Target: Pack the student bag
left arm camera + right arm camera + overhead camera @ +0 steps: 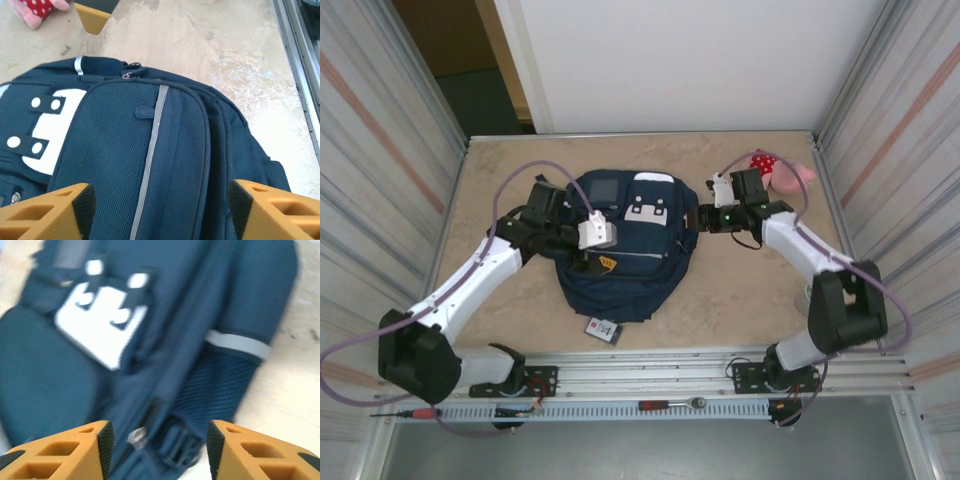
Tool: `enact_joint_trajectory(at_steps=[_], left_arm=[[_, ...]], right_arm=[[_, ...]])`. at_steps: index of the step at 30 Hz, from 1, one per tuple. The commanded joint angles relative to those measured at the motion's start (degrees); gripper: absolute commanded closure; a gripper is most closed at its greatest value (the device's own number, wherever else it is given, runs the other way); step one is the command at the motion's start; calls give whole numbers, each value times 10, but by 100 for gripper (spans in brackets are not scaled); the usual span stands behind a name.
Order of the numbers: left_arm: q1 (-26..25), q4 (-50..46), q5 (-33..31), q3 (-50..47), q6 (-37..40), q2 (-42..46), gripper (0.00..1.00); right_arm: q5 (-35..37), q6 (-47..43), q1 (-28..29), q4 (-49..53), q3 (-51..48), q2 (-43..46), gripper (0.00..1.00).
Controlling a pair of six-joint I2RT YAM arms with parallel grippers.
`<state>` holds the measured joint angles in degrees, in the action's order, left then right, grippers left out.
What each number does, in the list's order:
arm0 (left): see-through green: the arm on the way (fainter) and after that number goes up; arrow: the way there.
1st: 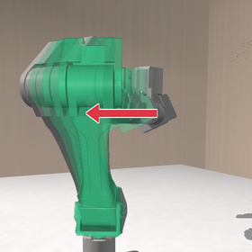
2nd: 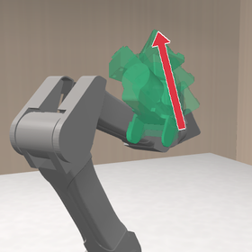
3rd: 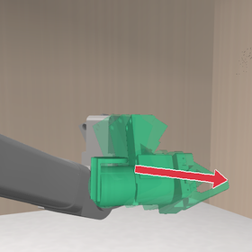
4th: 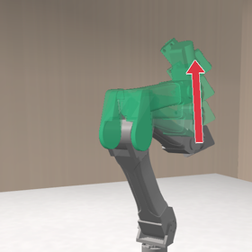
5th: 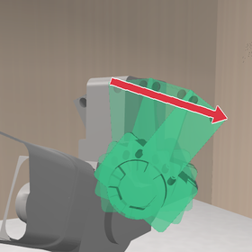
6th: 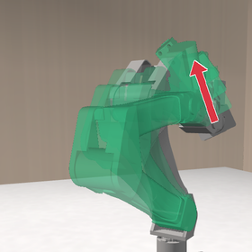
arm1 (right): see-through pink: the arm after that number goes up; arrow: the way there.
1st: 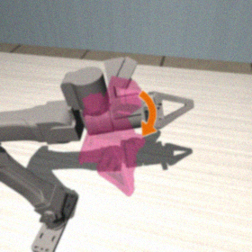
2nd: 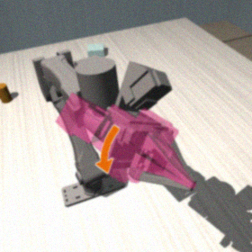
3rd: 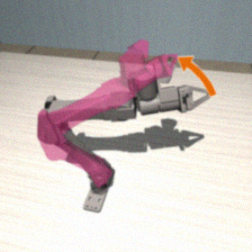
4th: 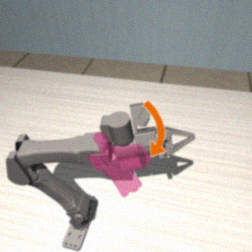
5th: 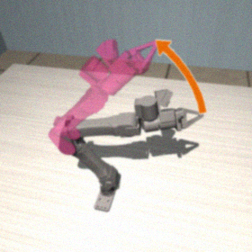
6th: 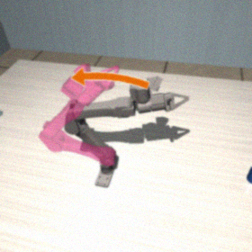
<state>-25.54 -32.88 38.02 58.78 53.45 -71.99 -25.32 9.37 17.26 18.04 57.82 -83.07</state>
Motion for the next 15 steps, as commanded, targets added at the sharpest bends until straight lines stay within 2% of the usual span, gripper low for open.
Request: enact_joint_trajectory(at_steps=[1,3,6,10,15], left_arm=[[-16,-46,-46,-10,56,18,24],[-30,-46,-104,-24,88,13,21],[-28,-31,-153,-34,99,0,19],[-5,4,-155,-42,96,-17,19],[1,10,-166,-36,108,-50,20]], right_arm=[[3,-159,45,-23,-45,65,47],[2,-210,60,-21,-70,92,43],[-6,-279,69,5,-85,111,41],[4,-385,83,55,-82,108,42],[-26,-469,83,54,-91,103,46]])
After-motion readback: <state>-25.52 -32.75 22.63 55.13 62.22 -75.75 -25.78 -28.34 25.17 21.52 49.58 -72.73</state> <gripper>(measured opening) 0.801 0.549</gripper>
